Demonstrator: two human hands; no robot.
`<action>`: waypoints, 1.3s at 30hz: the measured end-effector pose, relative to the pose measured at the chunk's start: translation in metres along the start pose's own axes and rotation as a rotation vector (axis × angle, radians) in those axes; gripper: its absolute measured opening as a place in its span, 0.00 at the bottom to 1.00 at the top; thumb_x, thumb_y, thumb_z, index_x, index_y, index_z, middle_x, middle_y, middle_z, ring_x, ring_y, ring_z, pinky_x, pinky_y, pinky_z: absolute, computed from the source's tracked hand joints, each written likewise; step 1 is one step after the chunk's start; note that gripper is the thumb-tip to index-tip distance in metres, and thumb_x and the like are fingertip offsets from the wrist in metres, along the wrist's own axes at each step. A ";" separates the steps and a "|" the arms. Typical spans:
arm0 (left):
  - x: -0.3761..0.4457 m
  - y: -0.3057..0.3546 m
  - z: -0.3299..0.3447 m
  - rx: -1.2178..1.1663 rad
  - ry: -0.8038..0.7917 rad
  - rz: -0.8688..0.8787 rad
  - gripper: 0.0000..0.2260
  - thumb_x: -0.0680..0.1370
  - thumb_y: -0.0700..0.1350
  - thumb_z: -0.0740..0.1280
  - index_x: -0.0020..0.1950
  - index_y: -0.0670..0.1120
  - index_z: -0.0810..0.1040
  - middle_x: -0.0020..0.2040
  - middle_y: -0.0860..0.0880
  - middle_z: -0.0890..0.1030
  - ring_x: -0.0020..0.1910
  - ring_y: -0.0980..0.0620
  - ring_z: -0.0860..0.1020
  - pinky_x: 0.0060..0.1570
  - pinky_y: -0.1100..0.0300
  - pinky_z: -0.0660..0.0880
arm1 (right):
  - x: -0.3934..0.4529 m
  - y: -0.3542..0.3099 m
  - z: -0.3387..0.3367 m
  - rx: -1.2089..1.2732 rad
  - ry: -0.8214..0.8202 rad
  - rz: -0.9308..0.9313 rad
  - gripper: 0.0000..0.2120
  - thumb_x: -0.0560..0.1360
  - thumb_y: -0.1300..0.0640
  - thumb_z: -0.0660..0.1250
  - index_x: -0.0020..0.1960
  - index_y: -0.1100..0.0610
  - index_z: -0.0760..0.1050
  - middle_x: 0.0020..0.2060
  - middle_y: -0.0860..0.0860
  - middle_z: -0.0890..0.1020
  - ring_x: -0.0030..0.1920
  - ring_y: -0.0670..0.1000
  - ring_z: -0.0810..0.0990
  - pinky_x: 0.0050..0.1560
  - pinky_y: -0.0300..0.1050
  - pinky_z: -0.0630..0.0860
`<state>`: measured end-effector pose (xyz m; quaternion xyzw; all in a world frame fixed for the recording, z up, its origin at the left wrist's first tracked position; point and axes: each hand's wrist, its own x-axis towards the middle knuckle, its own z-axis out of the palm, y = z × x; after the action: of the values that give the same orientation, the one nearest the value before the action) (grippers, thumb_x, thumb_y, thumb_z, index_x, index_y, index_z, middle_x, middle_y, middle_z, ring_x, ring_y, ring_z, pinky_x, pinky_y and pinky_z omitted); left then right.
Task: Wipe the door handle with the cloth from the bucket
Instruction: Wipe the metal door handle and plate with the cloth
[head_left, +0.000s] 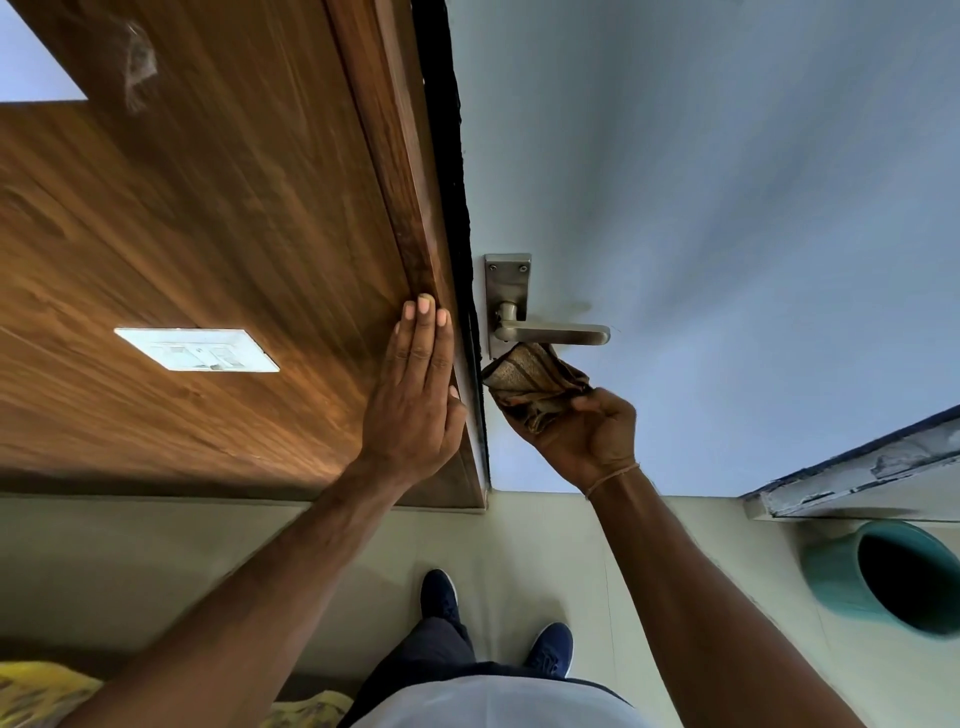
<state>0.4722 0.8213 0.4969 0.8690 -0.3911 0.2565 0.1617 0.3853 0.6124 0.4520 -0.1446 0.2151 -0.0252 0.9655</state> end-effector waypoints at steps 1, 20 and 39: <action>0.000 0.000 0.000 -0.004 0.000 0.000 0.36 0.81 0.42 0.58 0.87 0.36 0.49 0.87 0.36 0.48 0.89 0.39 0.47 0.87 0.42 0.52 | -0.002 0.002 0.003 -0.008 -0.004 -0.003 0.23 0.74 0.60 0.60 0.67 0.63 0.76 0.78 0.65 0.69 0.80 0.71 0.64 0.79 0.72 0.58; -0.001 0.002 0.003 -0.020 0.009 -0.022 0.37 0.81 0.42 0.60 0.87 0.37 0.47 0.88 0.39 0.46 0.89 0.40 0.47 0.87 0.42 0.53 | -0.004 -0.015 0.025 -0.398 0.294 -0.158 0.25 0.75 0.62 0.64 0.73 0.61 0.75 0.69 0.65 0.79 0.68 0.70 0.78 0.51 0.61 0.83; 0.000 -0.001 -0.001 -0.034 0.006 -0.002 0.34 0.82 0.41 0.59 0.87 0.35 0.51 0.87 0.36 0.51 0.88 0.37 0.51 0.86 0.39 0.57 | 0.010 -0.014 0.052 0.014 0.117 -0.045 0.25 0.78 0.66 0.51 0.65 0.59 0.81 0.67 0.63 0.81 0.63 0.67 0.82 0.61 0.63 0.83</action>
<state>0.4728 0.8228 0.4973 0.8657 -0.3939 0.2525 0.1778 0.4167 0.6115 0.4964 -0.1407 0.2678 -0.0569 0.9514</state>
